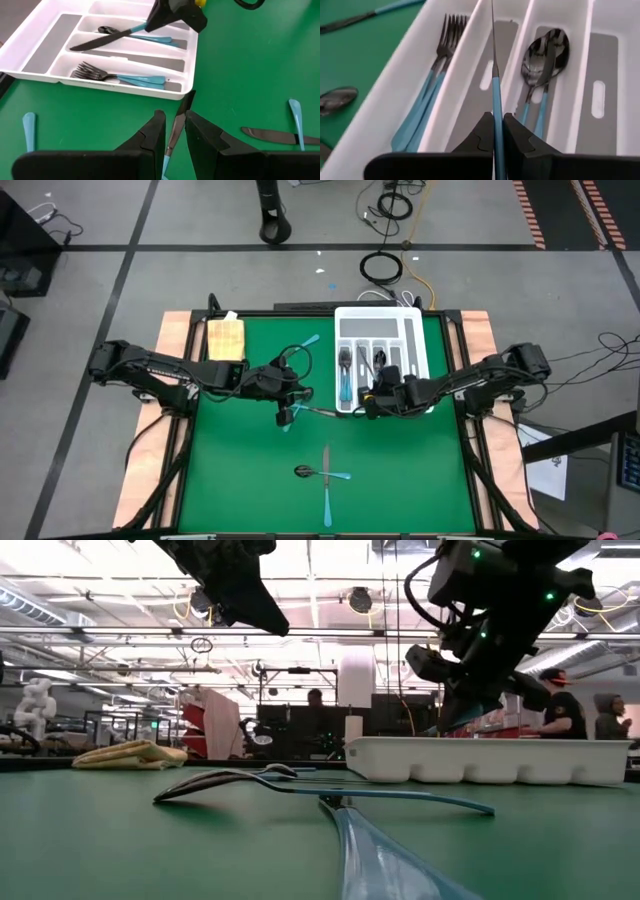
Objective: Sort silverware
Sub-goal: Put the blue table knife into the silverware organizer
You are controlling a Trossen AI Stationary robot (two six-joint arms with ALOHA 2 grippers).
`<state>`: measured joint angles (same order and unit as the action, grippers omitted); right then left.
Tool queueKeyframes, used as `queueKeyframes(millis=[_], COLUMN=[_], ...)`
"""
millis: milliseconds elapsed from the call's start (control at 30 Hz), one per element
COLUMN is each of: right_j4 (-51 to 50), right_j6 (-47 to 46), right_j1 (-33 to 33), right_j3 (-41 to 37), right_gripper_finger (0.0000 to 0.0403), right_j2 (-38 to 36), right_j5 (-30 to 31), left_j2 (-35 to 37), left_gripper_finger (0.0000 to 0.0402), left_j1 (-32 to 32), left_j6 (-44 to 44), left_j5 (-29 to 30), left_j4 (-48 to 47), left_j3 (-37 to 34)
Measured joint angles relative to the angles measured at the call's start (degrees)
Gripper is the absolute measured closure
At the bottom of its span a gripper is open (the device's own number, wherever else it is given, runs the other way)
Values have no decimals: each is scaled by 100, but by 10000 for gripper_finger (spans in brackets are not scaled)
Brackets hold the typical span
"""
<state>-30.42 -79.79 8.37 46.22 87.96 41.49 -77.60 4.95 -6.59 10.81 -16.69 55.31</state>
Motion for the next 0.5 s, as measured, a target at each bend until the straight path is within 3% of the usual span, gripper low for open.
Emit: queueKeyframes(millis=[500], right_j4=[918], right_j6=[437], right_j1=[-198], right_j3=[2], right_gripper_finger=[388], right_j2=[619], right_j5=[-592], left_j2=[-2], left_gripper_finger=[322], left_j1=[0], left_j6=[0], left_j5=[0], left_j4=[0], left_j3=[0])
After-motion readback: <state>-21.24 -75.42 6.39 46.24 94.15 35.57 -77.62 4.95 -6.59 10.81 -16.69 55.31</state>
